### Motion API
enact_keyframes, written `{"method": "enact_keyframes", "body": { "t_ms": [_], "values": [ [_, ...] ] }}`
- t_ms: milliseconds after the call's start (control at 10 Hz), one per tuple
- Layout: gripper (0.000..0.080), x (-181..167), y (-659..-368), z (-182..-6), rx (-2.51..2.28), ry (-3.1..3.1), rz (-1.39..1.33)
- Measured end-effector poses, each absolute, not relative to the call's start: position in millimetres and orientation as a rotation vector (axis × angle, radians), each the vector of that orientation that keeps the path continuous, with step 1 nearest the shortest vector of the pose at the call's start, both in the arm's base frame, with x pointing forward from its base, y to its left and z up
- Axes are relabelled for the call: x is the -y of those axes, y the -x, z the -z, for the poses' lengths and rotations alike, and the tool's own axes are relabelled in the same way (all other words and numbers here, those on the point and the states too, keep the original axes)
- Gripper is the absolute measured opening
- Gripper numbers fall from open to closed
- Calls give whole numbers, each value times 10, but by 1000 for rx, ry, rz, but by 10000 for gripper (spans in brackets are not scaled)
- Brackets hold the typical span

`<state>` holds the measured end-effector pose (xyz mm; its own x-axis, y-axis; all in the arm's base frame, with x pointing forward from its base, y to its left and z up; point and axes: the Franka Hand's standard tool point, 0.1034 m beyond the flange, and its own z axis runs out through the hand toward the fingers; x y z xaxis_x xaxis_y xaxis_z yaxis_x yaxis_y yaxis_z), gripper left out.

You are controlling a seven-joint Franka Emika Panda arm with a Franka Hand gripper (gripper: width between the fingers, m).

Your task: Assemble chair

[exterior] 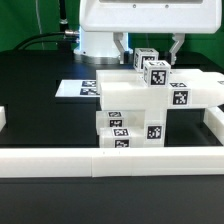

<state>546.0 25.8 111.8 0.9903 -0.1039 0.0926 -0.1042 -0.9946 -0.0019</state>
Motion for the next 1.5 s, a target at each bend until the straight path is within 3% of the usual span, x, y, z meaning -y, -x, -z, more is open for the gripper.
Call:
{"method": "enact_keyframes", "body": {
  "t_ms": [200,500,1500],
  "values": [
    [273,-257,-5459,-1117,164,-3131,-145],
    [274,-253,-5456,-1117,247,-3128,-144],
    [274,-260,-5439,-1101,1398,-2872,-146]
  ]
}}
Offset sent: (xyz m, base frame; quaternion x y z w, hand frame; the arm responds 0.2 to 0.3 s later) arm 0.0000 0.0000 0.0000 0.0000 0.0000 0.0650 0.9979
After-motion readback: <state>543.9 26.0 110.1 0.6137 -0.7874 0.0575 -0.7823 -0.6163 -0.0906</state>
